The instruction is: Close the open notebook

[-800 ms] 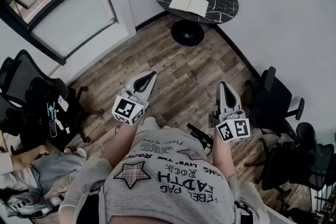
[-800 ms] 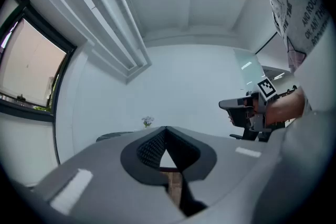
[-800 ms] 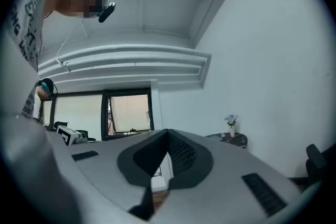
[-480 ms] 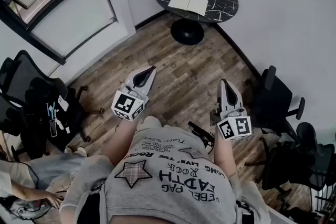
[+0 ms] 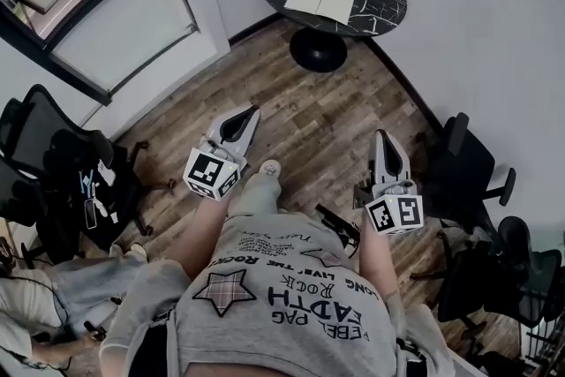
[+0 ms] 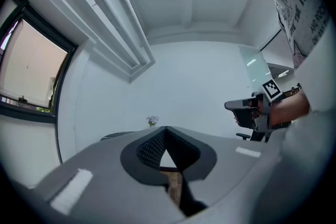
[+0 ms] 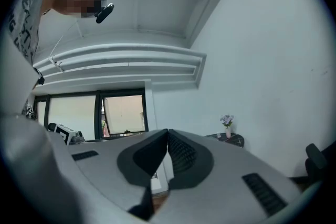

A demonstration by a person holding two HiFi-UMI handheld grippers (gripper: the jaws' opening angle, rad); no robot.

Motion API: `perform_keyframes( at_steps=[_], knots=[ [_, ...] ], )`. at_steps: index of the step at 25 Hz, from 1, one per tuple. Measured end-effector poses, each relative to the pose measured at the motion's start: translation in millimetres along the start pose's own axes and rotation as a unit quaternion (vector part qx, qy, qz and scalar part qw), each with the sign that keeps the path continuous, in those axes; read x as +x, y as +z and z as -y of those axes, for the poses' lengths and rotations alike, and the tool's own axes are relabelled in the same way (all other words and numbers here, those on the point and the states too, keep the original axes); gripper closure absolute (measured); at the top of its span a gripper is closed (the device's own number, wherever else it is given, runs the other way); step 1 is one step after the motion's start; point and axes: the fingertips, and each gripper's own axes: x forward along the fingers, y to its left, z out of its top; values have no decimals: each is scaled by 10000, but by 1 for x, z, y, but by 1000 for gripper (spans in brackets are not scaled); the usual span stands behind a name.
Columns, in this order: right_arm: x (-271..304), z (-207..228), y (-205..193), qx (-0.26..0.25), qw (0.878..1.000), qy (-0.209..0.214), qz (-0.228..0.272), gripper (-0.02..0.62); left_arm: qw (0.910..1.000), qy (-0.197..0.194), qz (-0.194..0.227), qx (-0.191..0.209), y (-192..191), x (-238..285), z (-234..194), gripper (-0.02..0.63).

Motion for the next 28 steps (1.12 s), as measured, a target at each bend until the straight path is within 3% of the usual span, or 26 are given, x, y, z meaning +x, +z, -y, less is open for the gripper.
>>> perform_keyframes(
  at_steps=[5, 11, 28],
  knots=[
    [31, 12, -2, -89, 9999, -45, -20, 583, 10000, 12, 57, 68, 1, 31, -26, 600],
    [86, 42, -5, -79, 9997, -236, 29, 583, 9997, -253, 51, 18, -4, 92, -66, 600],
    [261, 111, -8, -207, 9979, -609, 34, 583, 9980, -624, 65, 31, -6, 257, -205, 600]
  ],
)
